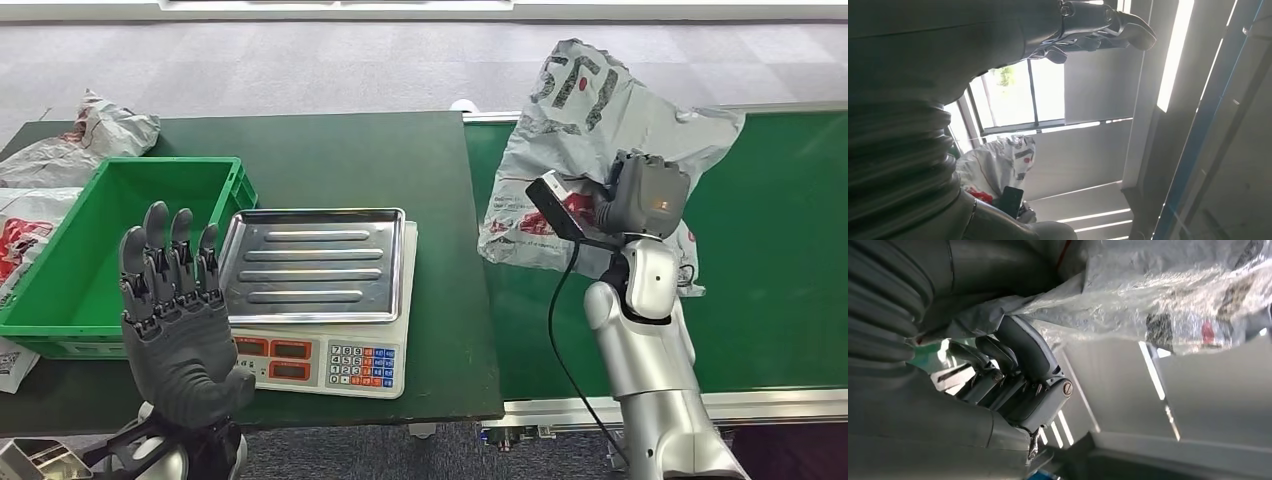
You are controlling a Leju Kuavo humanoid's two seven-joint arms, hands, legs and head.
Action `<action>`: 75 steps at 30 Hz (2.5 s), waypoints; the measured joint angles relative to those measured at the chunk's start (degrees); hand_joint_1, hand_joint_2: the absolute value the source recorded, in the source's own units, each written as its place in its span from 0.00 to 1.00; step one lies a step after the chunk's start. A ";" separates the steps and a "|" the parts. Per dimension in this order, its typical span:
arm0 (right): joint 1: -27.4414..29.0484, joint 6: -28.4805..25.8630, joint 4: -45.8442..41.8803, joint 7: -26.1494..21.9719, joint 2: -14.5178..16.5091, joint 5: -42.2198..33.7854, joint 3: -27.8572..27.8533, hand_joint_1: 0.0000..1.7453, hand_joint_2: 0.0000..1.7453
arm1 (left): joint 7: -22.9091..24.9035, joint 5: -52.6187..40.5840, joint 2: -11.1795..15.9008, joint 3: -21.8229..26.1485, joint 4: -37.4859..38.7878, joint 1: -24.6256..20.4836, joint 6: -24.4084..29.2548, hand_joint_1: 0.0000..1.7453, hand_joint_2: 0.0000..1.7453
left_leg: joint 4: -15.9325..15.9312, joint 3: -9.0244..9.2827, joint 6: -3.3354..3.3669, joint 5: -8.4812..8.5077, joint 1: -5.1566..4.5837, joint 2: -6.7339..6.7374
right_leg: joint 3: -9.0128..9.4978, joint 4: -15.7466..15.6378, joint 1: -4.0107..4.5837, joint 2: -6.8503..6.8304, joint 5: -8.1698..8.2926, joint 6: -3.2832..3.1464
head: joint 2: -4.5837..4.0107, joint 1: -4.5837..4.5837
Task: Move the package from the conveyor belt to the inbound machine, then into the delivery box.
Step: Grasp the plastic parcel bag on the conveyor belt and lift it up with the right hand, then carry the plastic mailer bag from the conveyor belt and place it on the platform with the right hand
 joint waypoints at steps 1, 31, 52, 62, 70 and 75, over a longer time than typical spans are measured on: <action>0.77 -0.73 -1.36 1.11 0.02 1.08 0.09 1.00 1.00 | 0.00 0.01 0.00 -0.03 0.16 0.02 -0.22 0.00 1.00 | 0.00 -0.01 0.00 0.00 0.00 -0.01 | 0.00 0.00 0.00 -0.01 0.00 0.00 | 0.00 0.01; -17.96 9.87 17.36 -12.24 17.77 -14.30 32.33 1.00 1.00 | 0.00 1.59 -1.22 1.02 6.70 -3.09 -0.99 0.00 1.00 | -0.02 -0.14 -0.21 0.18 0.15 0.08 | -0.16 0.10 0.13 0.08 0.06 -0.20 | 0.00 -0.02; -20.82 19.35 26.14 -17.48 17.91 -34.58 43.73 1.00 1.00 | -0.02 2.59 -4.15 10.31 -0.86 -2.03 25.98 0.00 1.00 | -0.02 -0.12 -0.22 0.18 0.18 0.11 | -0.18 0.11 0.17 0.10 0.06 -0.21 | 0.00 -0.01; -20.67 20.44 26.39 -17.66 17.99 -44.75 55.18 1.00 1.00 | -0.02 -6.63 -3.74 10.80 -11.24 -1.42 57.19 0.00 1.00 | -0.02 -0.13 -0.22 0.18 0.17 0.09 | -0.17 0.10 0.16 0.09 0.05 -0.21 | 0.00 -0.01; -20.76 19.20 27.37 -16.88 17.99 -44.65 58.24 0.00 0.00 | -0.02 -7.78 -3.63 9.97 -12.61 -1.51 58.11 0.00 1.00 | -0.01 -0.09 -0.21 0.18 0.17 0.10 | -0.14 0.10 0.15 0.10 0.06 -0.20 | 0.00 -0.02; -20.83 16.44 29.24 -13.85 17.99 -42.74 58.67 0.00 0.00 | -0.02 -8.47 -3.61 9.34 -12.62 -1.63 58.11 0.00 1.00 | -0.01 -0.09 -0.22 0.18 0.17 0.10 | -0.14 0.10 0.16 0.10 0.06 -0.20 | 0.00 -0.01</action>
